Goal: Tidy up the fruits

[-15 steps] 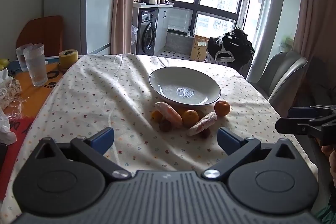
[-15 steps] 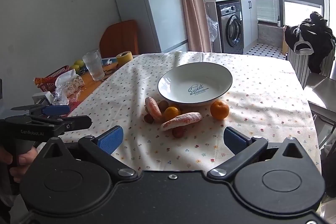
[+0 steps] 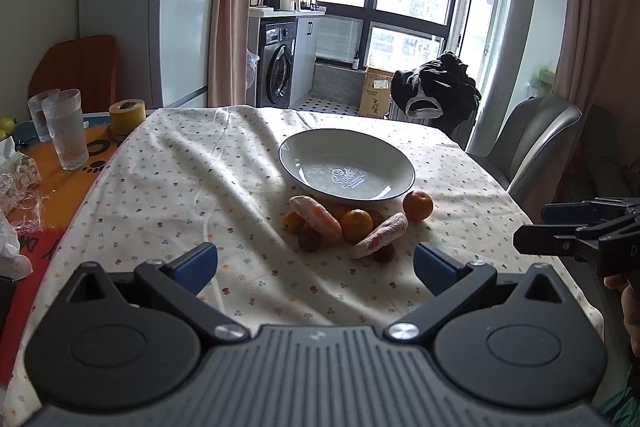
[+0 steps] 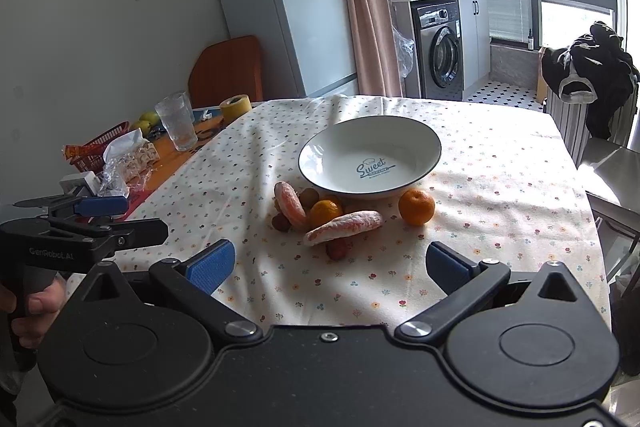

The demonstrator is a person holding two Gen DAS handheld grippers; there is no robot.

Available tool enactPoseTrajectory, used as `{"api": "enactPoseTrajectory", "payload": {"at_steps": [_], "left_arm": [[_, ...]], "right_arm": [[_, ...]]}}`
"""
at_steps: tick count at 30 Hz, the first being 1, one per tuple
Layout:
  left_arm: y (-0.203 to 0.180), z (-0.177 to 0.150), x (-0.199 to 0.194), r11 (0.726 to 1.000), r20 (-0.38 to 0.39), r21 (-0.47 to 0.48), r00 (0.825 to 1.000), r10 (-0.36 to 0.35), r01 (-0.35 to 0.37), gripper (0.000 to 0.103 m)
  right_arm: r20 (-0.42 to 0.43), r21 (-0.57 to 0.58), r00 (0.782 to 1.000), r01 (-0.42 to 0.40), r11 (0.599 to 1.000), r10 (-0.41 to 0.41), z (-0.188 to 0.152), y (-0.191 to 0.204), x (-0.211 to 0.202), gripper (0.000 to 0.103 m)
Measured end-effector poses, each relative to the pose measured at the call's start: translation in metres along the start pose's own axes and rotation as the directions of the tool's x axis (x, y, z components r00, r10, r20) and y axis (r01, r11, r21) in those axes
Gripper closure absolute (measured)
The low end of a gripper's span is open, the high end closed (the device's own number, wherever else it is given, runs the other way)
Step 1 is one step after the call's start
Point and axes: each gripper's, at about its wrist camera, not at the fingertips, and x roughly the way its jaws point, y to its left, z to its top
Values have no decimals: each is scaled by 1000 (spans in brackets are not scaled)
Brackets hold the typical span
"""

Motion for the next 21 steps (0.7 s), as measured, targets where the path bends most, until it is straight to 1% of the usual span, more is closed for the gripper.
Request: {"api": "enactPoseTrajectory", "payload": {"at_steps": [2,6,21], "left_arm": [[0,0,0,1000,5,4,1000,-9,9,0],[2,0,2,1000,-1,-11,1000,-5,5,0],[-1,0,1,1000,2,5,1000,-15,15,0]], "right_arm": [[2,-3,1000,1,1000,-1,0,0,0,0],[6,-14,1000,10,1000,-10,0,1,-3,0],[14,-13,999,31,999,-31,0,-7,-3,0]]}}
